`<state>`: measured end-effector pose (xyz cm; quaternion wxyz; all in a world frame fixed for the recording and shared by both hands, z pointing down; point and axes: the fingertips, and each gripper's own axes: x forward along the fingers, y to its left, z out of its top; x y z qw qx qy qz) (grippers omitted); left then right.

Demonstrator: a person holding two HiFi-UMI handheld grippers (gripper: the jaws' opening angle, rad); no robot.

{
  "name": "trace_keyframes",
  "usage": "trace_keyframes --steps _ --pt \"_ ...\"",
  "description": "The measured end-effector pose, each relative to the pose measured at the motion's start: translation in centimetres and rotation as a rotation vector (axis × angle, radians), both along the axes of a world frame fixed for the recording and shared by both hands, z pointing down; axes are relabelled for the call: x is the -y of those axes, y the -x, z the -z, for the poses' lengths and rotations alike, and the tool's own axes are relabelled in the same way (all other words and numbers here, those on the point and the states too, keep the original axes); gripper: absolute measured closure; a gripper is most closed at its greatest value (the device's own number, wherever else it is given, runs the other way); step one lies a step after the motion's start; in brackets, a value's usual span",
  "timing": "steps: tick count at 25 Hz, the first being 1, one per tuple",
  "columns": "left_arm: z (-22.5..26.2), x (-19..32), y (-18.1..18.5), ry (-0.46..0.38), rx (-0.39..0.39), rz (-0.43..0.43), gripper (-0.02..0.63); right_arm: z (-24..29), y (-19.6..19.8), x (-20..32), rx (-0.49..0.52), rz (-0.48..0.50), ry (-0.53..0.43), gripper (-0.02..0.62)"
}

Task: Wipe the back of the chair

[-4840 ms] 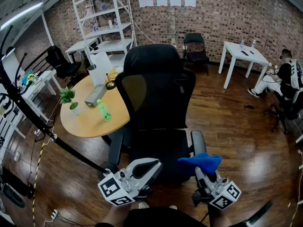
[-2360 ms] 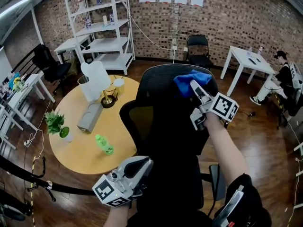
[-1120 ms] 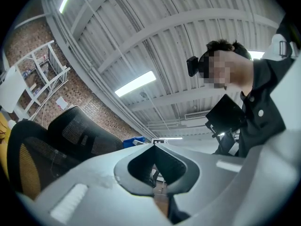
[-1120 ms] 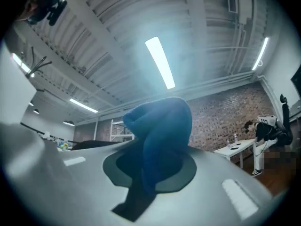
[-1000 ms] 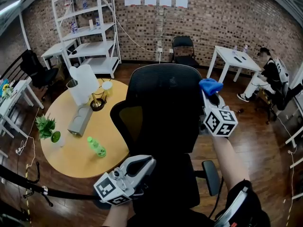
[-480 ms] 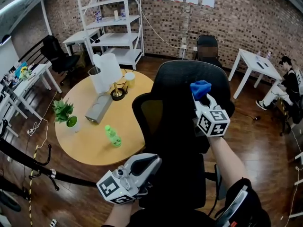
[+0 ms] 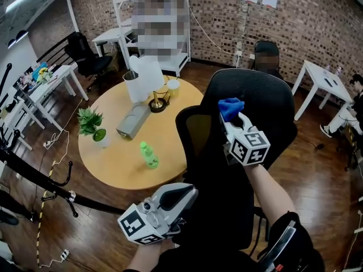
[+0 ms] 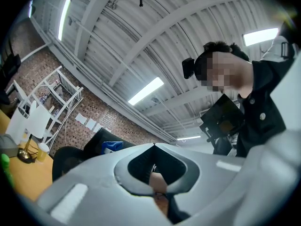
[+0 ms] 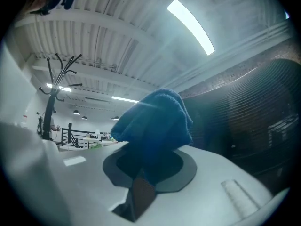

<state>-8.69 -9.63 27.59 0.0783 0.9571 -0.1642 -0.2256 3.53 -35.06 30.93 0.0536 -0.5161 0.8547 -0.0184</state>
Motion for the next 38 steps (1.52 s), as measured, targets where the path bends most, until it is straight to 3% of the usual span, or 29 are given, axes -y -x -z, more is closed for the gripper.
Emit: trace_keyframes --steps 8,12,15,20,25,38 --pt "-0.2 -0.8 1.2 0.013 0.01 0.055 0.609 -3.2 6.5 -0.8 -0.02 0.151 0.071 0.536" --pt "-0.4 -1.3 1.9 0.021 0.028 0.095 0.609 -6.1 12.5 -1.5 -0.052 0.352 0.17 0.535" --pt "-0.5 -1.6 2.6 0.027 0.044 0.13 0.609 -6.4 15.6 -1.8 0.047 0.484 0.218 0.536" --pt "-0.7 -1.8 3.0 0.037 0.067 0.173 0.609 -7.4 11.2 2.9 0.224 0.318 0.287 0.537" --pt "-0.9 -2.1 1.2 0.04 0.096 0.129 0.609 -8.8 6.8 3.6 0.136 0.247 0.262 0.537" --pt "-1.9 -1.6 -5.8 0.037 0.121 -0.048 0.609 -10.5 -7.2 1.9 0.238 0.037 0.256 0.537"
